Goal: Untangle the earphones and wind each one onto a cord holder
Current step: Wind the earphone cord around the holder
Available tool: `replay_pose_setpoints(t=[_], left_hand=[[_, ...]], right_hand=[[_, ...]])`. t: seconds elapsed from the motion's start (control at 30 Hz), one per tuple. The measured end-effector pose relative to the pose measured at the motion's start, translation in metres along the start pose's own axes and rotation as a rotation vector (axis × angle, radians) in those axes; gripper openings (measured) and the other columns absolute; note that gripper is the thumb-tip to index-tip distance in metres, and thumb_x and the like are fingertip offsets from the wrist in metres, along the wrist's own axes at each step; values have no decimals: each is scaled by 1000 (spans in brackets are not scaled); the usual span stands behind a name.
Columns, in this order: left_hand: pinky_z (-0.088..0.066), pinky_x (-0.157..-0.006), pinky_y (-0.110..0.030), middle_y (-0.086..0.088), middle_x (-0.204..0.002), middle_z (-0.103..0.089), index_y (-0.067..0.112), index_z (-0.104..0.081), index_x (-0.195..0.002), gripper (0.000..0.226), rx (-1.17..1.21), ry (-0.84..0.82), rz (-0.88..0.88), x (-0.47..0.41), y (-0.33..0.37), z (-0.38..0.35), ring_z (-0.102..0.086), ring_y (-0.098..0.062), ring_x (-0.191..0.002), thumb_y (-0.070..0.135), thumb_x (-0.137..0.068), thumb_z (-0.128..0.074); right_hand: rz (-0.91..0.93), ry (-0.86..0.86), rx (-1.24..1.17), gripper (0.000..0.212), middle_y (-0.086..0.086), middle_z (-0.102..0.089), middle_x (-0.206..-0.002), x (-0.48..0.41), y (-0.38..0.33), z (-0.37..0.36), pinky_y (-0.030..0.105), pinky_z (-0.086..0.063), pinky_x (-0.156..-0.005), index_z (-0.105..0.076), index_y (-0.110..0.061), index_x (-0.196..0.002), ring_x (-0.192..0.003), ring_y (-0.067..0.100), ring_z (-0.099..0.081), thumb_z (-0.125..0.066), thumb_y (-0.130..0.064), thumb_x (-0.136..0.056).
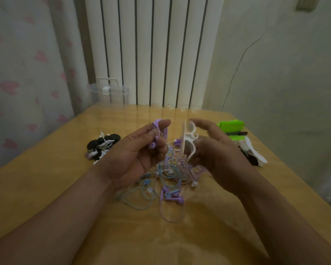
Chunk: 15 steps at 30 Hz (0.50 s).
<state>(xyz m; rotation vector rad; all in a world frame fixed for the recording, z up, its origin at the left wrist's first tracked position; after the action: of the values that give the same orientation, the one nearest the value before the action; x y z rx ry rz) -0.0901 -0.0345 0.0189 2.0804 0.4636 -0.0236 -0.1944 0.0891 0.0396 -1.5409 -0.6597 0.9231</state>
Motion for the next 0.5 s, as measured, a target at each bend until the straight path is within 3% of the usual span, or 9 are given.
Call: replay_pose_setpoints(t=[0.07, 0.17, 0.33, 0.43, 0.5], left_hand=[[-57, -71, -26, -2, -77, -57, 16, -79, -117, 35, -14, -31, 5, 0, -2, -3, -58, -15, -74, 16, -98, -50], [-57, -75, -25, -4, -79, -56, 12, -78, -117, 31, -97, -21, 13, -2, -9, -5, -56, -10, -72, 14, -98, -53], [-53, -74, -28, -5, -81, -53, 10, -74, -112, 27, -258, 9, -9, -4, -16, -6, -52, -13, -72, 17, -101, -51], [-47, -67, -26, -3, -77, -46, 10, -71, -104, 24, -193, 53, -13, -6, -14, -3, -46, -15, -69, 18, -99, -49], [-42, -60, -26, -1, -73, -41, 10, -61, -100, 16, -162, 63, -10, -5, -12, -2, -40, -15, -65, 18, -96, -48]], right_hand=[[-65, -125, -2, 41, 22, -71, -97, 4, 9, -22, 39, -51, -70, -63, -25, -129, -83, 32, -64, -45, -1, -101], [-89, -92, 3, 35, 26, -72, -106, 4, 19, -26, 47, -50, -77, -64, -24, -122, -88, 34, -64, -41, -7, -101], [-122, 16, 52, 22, 12, -73, -88, 3, 26, -26, 38, -51, -64, -64, -12, -120, -71, 25, -64, -48, -23, -109], [-156, 51, -14, 27, 9, -61, -70, 1, 29, -22, 30, -42, -54, -67, -5, -93, -58, 17, -55, -48, -20, -107], [-183, 100, -13, 27, 8, -52, -66, 1, 30, -15, 30, -35, -49, -63, -6, -87, -51, 16, -47, -49, -20, -106]])
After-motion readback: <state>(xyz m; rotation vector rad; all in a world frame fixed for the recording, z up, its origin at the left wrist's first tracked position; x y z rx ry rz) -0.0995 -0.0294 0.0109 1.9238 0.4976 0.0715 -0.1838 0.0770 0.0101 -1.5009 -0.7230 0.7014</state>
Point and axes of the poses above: each hand's wrist, its own x-axis away from the middle knuckle, its own z-axis out of the back of the hand, y = z × x, the point moved 9 cm from there along -x, towards the middle knuckle
